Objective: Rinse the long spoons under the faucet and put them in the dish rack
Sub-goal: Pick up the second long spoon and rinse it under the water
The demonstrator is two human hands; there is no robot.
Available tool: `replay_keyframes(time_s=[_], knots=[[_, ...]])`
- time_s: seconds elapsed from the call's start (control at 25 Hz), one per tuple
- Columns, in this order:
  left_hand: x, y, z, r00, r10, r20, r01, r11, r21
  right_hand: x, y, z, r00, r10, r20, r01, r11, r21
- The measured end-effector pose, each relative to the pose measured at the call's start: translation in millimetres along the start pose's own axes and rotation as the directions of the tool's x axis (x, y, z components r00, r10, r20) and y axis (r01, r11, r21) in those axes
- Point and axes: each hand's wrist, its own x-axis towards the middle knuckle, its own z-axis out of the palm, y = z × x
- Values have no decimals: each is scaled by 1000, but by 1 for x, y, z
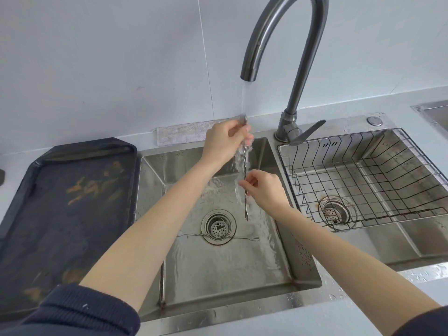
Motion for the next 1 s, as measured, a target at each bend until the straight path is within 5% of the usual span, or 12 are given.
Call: replay_keyframes(time_s=[0.64,1.0], knots=[[3,9,-15,995,77,-59,-84,986,-142,23,-18,-1,1000,4,-25,-1,995,102],[0,-57,-69,977,-142,-158,102,967,-235,31,-7,3,995,-84,-61,78,992,-104]])
